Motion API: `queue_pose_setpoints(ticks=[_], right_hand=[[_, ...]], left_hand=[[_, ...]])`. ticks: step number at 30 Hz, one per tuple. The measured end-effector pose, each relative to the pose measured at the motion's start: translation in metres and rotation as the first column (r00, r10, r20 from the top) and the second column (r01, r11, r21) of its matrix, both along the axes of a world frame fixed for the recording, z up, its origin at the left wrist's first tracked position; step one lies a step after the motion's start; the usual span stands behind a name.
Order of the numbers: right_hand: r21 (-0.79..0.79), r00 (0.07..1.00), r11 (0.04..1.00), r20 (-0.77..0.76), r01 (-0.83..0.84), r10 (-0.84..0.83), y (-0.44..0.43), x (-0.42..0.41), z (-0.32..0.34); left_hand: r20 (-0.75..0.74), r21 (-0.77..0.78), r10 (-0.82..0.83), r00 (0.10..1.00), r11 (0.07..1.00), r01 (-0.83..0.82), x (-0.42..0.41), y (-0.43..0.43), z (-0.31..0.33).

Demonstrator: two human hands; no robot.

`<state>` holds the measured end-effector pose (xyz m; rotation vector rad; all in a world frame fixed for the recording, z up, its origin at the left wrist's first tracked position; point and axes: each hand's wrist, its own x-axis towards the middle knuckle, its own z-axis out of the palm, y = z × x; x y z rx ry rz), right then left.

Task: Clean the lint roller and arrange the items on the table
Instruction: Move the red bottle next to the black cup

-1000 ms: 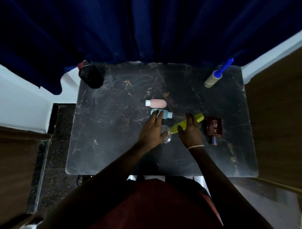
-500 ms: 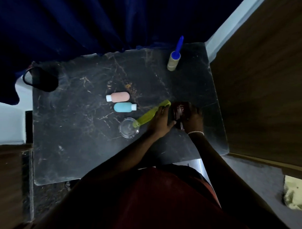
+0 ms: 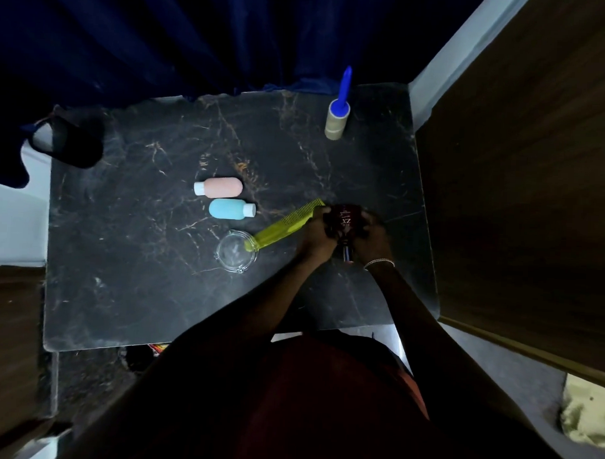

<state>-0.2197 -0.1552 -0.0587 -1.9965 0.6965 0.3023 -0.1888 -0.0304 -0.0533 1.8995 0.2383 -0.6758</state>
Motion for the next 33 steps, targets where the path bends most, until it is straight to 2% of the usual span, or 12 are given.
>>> queue_pose_setpoints(ticks=[5,11,16,20,22,25,30,33], right_hand=[[0.083,0.997,0.994,0.032,0.073,-0.076,0.003,0.004,0.001],[0.235,0.988,0.967,0.095,0.095,-0.12,0.025,0.007,0.015],[0.396,0.988,0.914,0.084,0.086,-0.13,0.07,0.027,0.034],[0.617,0.979,0.77,-0.004,0.165,-0.206,0.119,0.047,0.049],[0.67,0.971,0.715,-0.041,0.201,-0.234,0.143,0.059,0.055],[0.701,0.973,0.68,-0.09,0.214,-0.213,0.179,0.08,0.065],[0.66,0.985,0.736,-0.161,0.152,-0.059,0.238,0.116,0.087],[0.646,0.985,0.752,-0.171,0.131,-0.024,0.272,0.133,0.091]], left_hand=[[-0.035,-0.069,0.004,0.999,0.998,-0.007,0.002,0.011,-0.001],[0.14,-0.066,-0.06,0.988,0.995,0.07,0.009,0.058,0.012],[0.122,-0.15,-0.059,0.991,0.986,0.077,0.029,0.112,0.031],[0.258,-0.089,-0.122,0.958,0.985,0.149,0.042,0.166,0.042],[0.35,-0.016,-0.153,0.924,0.986,0.169,0.048,0.191,0.046],[0.439,0.072,-0.15,0.886,0.989,0.132,0.058,0.23,0.049],[0.582,0.176,-0.154,0.799,0.983,0.062,0.077,0.29,0.052],[0.558,0.164,-0.089,0.825,0.986,-0.004,0.088,0.32,0.049]])
